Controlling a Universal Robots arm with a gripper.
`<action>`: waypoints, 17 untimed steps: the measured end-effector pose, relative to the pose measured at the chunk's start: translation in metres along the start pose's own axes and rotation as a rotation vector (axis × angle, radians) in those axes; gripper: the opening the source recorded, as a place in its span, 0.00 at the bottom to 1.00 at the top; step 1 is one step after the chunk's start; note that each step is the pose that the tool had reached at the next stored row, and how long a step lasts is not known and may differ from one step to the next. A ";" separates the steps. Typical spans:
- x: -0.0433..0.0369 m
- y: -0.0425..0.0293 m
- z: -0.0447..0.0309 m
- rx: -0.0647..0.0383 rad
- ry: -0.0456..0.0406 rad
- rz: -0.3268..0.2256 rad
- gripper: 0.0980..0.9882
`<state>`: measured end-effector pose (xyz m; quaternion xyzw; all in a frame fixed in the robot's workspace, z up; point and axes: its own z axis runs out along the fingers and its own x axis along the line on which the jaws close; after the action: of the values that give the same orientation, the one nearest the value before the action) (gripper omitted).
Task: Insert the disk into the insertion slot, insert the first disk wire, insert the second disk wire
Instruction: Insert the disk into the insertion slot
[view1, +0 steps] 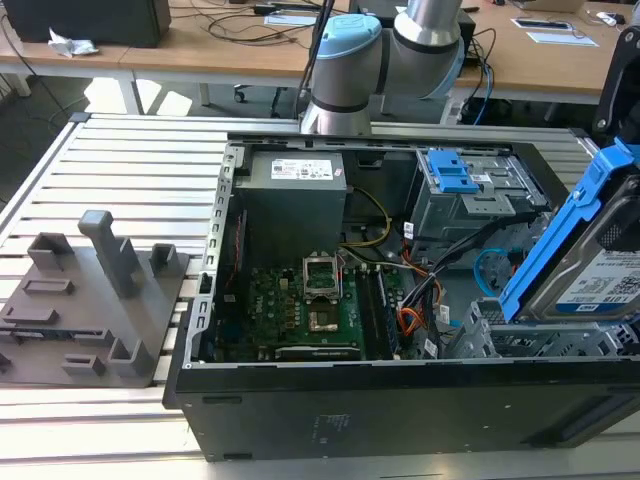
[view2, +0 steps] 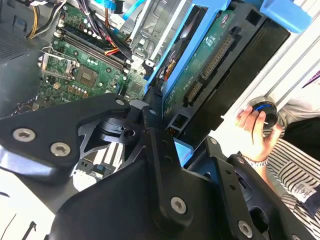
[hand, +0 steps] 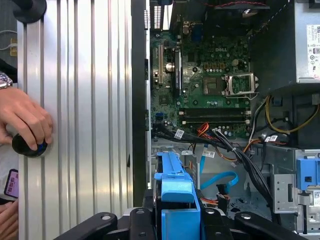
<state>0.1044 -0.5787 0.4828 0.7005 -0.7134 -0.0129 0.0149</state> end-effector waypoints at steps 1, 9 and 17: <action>0.0000 0.0000 0.0008 0.000 0.0000 0.000 0.30; -0.0001 -0.0003 0.0074 0.000 0.0001 0.000 0.30; 0.0000 -0.0005 0.0118 0.000 0.0000 0.000 0.30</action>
<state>0.1044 -0.5787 0.4709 0.7005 -0.7134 -0.0129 0.0150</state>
